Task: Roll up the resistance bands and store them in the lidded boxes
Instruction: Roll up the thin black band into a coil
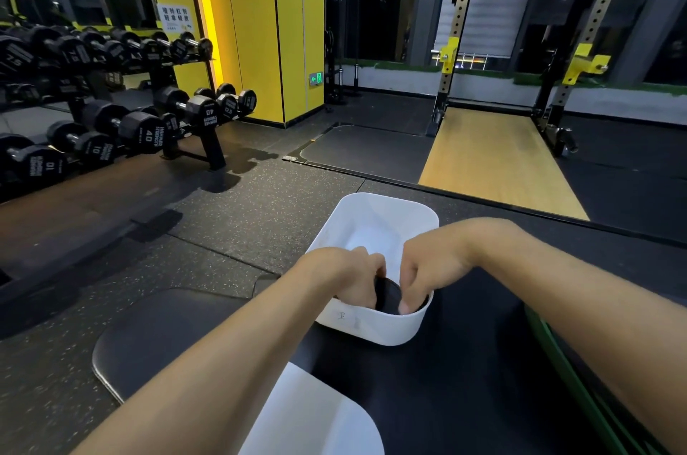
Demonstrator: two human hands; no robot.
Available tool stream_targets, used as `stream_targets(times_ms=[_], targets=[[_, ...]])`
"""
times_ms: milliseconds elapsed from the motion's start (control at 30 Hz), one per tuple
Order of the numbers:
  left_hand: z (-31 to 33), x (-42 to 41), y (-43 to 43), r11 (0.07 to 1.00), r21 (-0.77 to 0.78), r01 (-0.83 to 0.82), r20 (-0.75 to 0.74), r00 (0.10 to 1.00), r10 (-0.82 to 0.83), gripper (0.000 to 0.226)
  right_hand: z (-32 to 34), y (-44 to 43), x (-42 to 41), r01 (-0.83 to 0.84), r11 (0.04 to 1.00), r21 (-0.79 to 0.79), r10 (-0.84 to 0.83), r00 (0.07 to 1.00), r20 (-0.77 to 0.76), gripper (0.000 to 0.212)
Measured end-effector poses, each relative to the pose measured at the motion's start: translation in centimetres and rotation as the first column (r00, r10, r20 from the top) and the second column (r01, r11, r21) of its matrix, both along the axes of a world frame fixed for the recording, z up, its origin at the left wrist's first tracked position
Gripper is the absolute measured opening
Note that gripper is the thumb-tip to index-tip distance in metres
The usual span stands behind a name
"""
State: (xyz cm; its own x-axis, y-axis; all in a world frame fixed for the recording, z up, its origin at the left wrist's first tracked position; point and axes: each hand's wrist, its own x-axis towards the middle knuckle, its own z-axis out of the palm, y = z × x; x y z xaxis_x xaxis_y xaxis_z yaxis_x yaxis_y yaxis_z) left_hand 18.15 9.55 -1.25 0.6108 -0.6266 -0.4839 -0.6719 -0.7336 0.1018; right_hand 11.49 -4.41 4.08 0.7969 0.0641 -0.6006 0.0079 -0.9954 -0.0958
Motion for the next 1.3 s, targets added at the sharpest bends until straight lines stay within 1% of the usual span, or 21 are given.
stream_targets(times_ms=[67, 133, 233, 267, 333, 367, 433, 533, 600, 667, 733, 833, 900, 967, 1033, 1167, 1300], targets=[[0.0, 0.1, 0.1, 1.000, 0.001, 0.002, 0.006, 1.000, -0.002, 0.066, 0.3, 0.3, -0.1, -0.024, 1.000, 0.011, 0.025, 0.999, -0.042, 0.011], [-0.1, 0.0, 0.1, 1.000, 0.009, 0.003, 0.013, 1.000, -0.003, 0.066, 0.5, 0.7, -0.1, -0.025, 1.000, -0.007, 0.025, 0.997, -0.069, 0.006], [0.0, 0.0, 0.1, 1.000, 0.004, -0.002, 0.021, 1.000, 0.002, 0.064, 0.6, 1.5, 0.4, -0.010, 0.994, -0.108, 0.002, 0.997, -0.077, 0.014], [0.0, 0.0, 0.0, 1.000, 0.000, -0.004, 0.023, 1.000, 0.004, 0.063, 0.5, 1.8, 0.5, -0.031, 0.986, -0.163, 0.020, 0.998, -0.066, 0.011], [0.0, 0.0, 0.0, 1.000, -0.009, -0.004, 0.030, 1.000, 0.004, 0.062, -0.3, 2.4, 0.7, -0.085, 0.951, -0.298, 0.078, 0.996, -0.036, 0.024], [0.0, 0.0, 0.0, 1.000, -0.015, -0.006, 0.035, 0.999, 0.006, 0.062, -0.8, 2.5, 0.7, -0.095, 0.933, -0.346, 0.095, 0.995, -0.017, 0.027], [-0.2, -0.1, 0.1, 0.999, -0.023, -0.026, 0.037, 0.999, 0.026, 0.063, -1.5, 2.3, 0.7, -0.087, 0.919, -0.384, 0.100, 0.995, 0.016, 0.024], [-0.3, -0.1, 0.3, 0.998, -0.031, -0.056, 0.026, 0.998, 0.057, 0.066, -1.7, 1.8, 0.3, -0.077, 0.936, -0.342, 0.106, 0.992, 0.068, 0.020], [-0.2, -0.2, 0.5, 0.998, -0.024, -0.066, 0.010, 0.998, 0.067, 0.067, -1.9, 1.3, 0.2, -0.084, 0.961, -0.262, 0.117, 0.987, 0.113, 0.012], [0.0, -0.3, 0.6, 0.998, 0.000, -0.065, -0.005, 0.998, 0.065, 0.069, -2.1, 1.0, 0.3, -0.109, 0.976, -0.190, 0.139, 0.979, 0.151, 0.009], [0.2, -0.4, 0.5, 0.998, 0.012, -0.063, -0.013, 0.998, 0.064, 0.068, -2.3, 0.7, 0.5, -0.138, 0.978, -0.153, 0.165, 0.970, 0.180, 0.011], [0.7, -1.0, 0.3, 0.998, 0.005, -0.065, -0.038, 0.997, 0.065, 0.061, -2.2, 0.3, 0.7, -0.121, 0.987, -0.102, 0.139, 0.971, 0.193, 0.027], [0.7, -1.3, 0.1, 0.996, 0.020, -0.088, -0.043, 0.995, 0.089, 0.064, -2.3, 0.0, 0.9, -0.120, 0.983, -0.140, 0.143, 0.974, 0.174, 0.024], [0.4, -1.3, 0.0, 0.993, 0.034, -0.110, -0.026, 0.993, 0.111, 0.071, -2.5, -0.1, 1.1, -0.113, 0.979, -0.171, 0.139, 0.979, 0.149, 0.013], [0.2, -1.5, -0.3, 0.992, 0.036, -0.118, -0.010, 0.993, 0.118, 0.069, -2.4, 0.2, 1.3, -0.107, 0.973, -0.204, 0.134, 0.983, 0.125, 0.005], [0.8, -2.5, -0.7, 0.994, 0.033, -0.103, -0.012, 0.995, 0.103, 0.061, -2.5, 1.1, 1.5, -0.079, 0.951, -0.300, 0.119, 0.986, 0.115, 0.029], [0.3, -2.5, -1.1, 0.989, 0.044, -0.142, 0.017, 0.990, 0.141, 0.069, -2.9, 0.9, 1.4, -0.050, 0.946, -0.319, 0.109, 0.980, 0.169, 0.021]])
